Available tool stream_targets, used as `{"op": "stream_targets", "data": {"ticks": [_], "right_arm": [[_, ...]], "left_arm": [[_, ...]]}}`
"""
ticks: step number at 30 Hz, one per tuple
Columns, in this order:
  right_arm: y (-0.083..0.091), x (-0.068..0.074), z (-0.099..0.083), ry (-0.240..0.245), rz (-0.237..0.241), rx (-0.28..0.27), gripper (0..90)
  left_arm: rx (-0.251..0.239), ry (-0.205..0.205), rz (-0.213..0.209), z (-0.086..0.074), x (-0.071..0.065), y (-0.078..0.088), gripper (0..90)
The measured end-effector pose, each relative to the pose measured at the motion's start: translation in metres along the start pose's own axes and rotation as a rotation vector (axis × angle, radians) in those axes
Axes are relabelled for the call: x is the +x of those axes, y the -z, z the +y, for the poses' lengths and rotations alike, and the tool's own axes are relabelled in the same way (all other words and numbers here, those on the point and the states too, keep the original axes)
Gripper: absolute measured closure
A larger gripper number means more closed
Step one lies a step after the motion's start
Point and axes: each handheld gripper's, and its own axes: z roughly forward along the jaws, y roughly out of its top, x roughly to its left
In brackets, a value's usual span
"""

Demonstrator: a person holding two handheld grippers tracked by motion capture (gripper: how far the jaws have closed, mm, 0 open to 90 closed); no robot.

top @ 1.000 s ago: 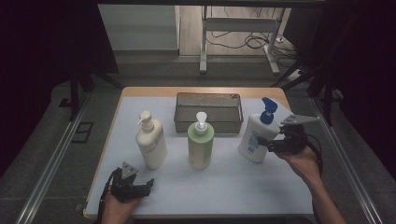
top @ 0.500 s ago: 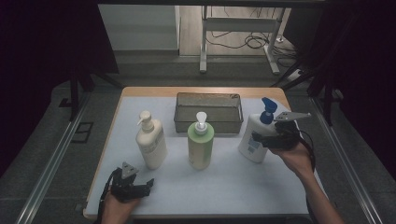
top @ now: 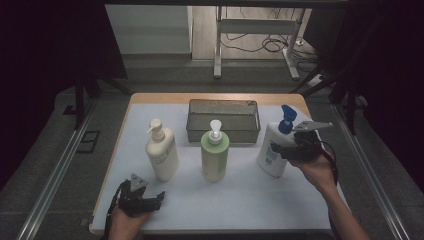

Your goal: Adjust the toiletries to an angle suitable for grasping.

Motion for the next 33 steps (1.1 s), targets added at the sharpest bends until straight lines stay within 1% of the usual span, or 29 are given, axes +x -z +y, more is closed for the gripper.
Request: {"op": "stream_targets", "data": {"ticks": [1, 5, 11, 18, 19, 20, 24, 33], "right_arm": [[0.000, 0.001, 0.001, -0.001, 0.004, 0.001, 39.5], [0.004, 0.007, 0.009, 0.021, 0.005, 0.012, 39.6], [0.010, 0.012, 0.019, 0.037, 0.010, 0.012, 39.7], [0.018, 0.018, 0.035, 0.047, 0.020, 0.002, 39.8], [0.019, 0.020, 0.040, 0.051, 0.024, -0.004, 39.7], [0.019, 0.020, 0.040, 0.051, 0.024, -0.004, 39.7], [0.022, 0.023, 0.049, 0.053, 0.034, -0.014, 39.8], [0.024, 0.030, 0.072, 0.079, 0.035, -0.029, 39.9]], "left_arm": [[0.000, 0.000, 0.000, 0.000, 0.000, 0.000, 12.5], [0.000, -0.003, 0.000, 0.000, 0.000, 0.000, 12.5], [0.000, -0.003, -0.001, 0.000, 0.000, 0.000, 12.5], [-0.002, -0.002, 0.000, 0.000, 0.000, 0.000, 12.5], [-0.002, -0.002, 0.000, 0.000, 0.000, 0.000, 12.5], [-0.002, -0.002, 0.000, 0.000, 0.000, 0.000, 12.5], [-0.002, -0.001, 0.000, 0.000, 0.000, 0.000, 12.5], [-0.002, -0.001, 0.000, 0.000, 0.000, 0.000, 12.5]]}}
